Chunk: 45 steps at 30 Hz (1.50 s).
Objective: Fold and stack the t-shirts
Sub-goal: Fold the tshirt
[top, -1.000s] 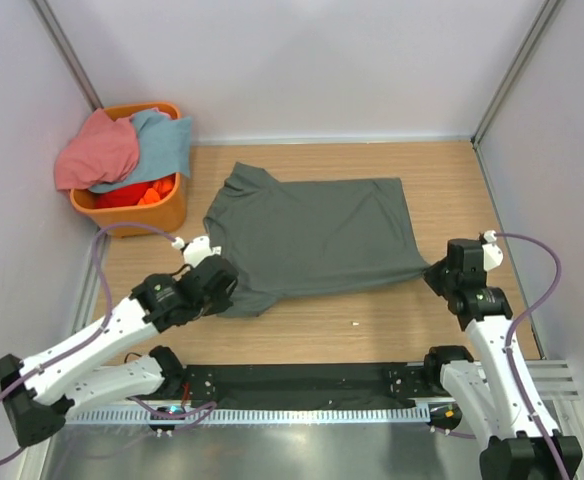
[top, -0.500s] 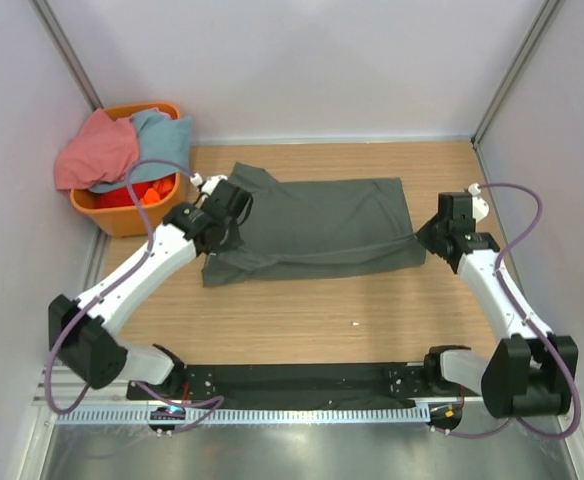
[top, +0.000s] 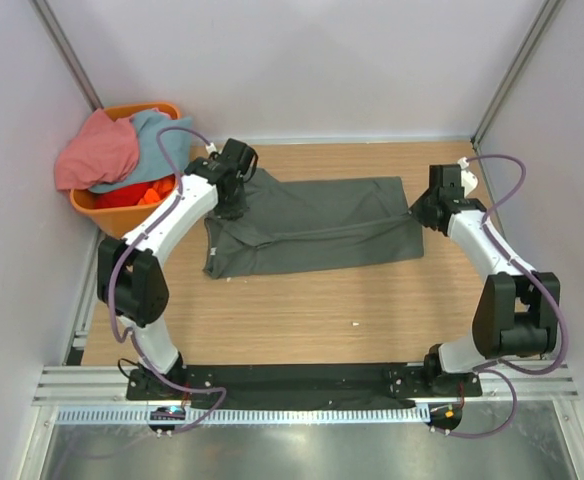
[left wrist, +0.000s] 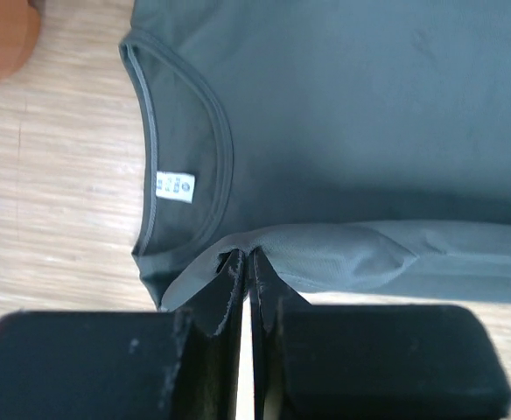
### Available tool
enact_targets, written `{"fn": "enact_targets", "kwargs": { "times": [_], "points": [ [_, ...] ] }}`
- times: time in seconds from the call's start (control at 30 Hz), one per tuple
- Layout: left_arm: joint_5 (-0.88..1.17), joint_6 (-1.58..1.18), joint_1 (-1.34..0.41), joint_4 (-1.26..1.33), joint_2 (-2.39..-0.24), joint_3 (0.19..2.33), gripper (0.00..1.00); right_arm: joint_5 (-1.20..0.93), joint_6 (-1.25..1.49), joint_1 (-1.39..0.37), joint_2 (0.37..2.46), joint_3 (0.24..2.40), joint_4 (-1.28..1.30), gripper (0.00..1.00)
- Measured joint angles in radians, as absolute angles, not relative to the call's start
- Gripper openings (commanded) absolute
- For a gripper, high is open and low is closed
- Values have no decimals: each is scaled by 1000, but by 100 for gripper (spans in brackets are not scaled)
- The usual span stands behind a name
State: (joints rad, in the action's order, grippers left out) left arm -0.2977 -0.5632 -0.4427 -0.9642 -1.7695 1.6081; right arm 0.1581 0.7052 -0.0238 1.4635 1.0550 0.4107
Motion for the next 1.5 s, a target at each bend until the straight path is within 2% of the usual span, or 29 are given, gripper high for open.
{"fn": "enact_targets", "kwargs": {
  "times": [0.2,0.23,0.3,0.33,0.4,0.43,0.53,0.67,0.8,0.9,1.07,1.17,1.3,1.47,1.5],
  "points": [
    [-275,-524,-393,-1000,-1891,1742,8,159,705,-24,1555,1108,401,1],
    [-271,-518,-384,-1011,-1917,1769,11,158,705,-24,1576,1121,397,1],
    [-263,-511,-367,-1020,-1979,1822,15,158,705,-24,1625,1147,394,7],
    [-258,-510,-356,-1033,-2014,1852,29,157,705,-24,1655,1168,393,27],
    [-245,-504,-334,-1057,-2094,1921,43,159,702,-22,1742,1243,412,48],
    [-242,-504,-323,-1071,-2130,1953,44,155,698,-22,1790,1296,426,65],
    [-235,-503,-294,-1118,-2245,2070,50,146,676,-17,1919,1451,450,81],
    [-236,-507,-281,-1118,-2206,2017,63,147,635,-17,1970,1556,495,88],
    [-230,-527,-288,-1059,-1955,1741,70,159,621,-17,1874,1469,495,92],
    [-207,-569,-289,-980,-1711,1489,70,163,612,-12,1714,1298,473,97],
    [-209,-663,-289,-815,-1449,1132,70,112,596,32,1490,1010,410,96],
    [-218,-707,-289,-752,-1446,1003,70,81,591,66,1471,882,374,86],
    [-231,-735,-289,-678,-1471,942,70,56,583,94,1484,805,366,74],
    [-238,-752,-289,-571,-1494,917,70,31,581,120,1499,793,315,71],
    [-240,-752,-289,-552,-1498,909,69,29,581,121,1504,793,303,67]
  ]
}}
